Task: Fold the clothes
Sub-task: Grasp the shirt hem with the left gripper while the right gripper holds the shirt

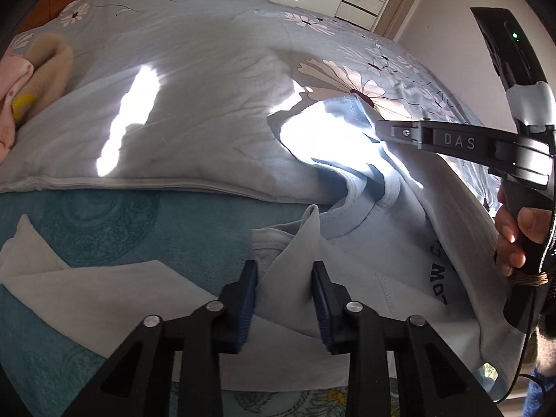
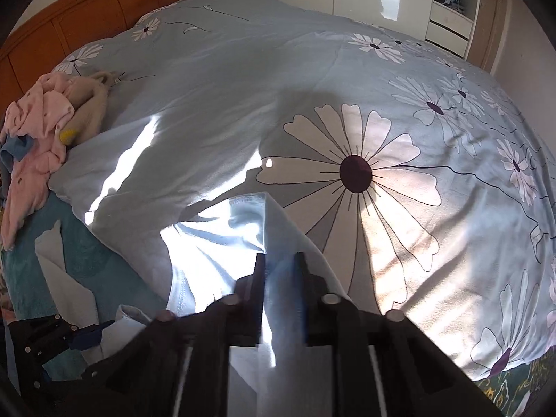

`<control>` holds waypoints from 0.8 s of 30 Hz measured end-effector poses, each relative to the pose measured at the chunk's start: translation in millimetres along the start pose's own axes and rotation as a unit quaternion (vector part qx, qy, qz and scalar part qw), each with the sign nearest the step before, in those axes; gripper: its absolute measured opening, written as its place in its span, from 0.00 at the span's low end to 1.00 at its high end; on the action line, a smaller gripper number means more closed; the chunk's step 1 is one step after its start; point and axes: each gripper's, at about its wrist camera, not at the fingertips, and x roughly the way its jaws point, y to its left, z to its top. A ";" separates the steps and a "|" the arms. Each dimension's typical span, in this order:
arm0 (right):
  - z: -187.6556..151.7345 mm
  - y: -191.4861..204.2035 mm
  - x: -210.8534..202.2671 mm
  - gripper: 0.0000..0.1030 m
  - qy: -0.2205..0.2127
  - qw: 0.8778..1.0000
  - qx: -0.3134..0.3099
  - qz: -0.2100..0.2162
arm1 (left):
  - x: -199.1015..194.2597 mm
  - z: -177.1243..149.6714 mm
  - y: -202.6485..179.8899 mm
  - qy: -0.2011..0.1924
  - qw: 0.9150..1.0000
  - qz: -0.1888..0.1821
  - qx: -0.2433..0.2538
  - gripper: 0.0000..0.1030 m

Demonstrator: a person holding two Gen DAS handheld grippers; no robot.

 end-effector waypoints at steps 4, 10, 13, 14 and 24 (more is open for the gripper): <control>-3.7 -18.3 -31.8 0.01 -0.033 0.999 0.010 -0.023 | -18.7 2.2 -1.8 -0.026 1.000 0.001 0.006 0.11; -8.7 -39.4 -84.6 0.00 -0.071 0.997 0.009 -0.028 | -68.2 9.8 6.9 -0.071 0.997 0.011 0.018 0.11; -13.9 -40.3 -99.3 0.00 -0.077 0.997 0.002 -0.011 | -80.5 0.5 14.7 -0.080 0.997 0.014 0.013 0.11; -15.5 -34.2 -92.2 0.00 -0.071 0.997 -0.001 0.002 | -81.4 -3.9 18.0 -0.080 0.997 0.012 0.008 0.11; -1.3 2.4 -6.6 0.43 -0.013 0.996 0.024 0.087 | -56.7 -42.6 55.5 -0.048 0.998 -0.006 -0.045 0.11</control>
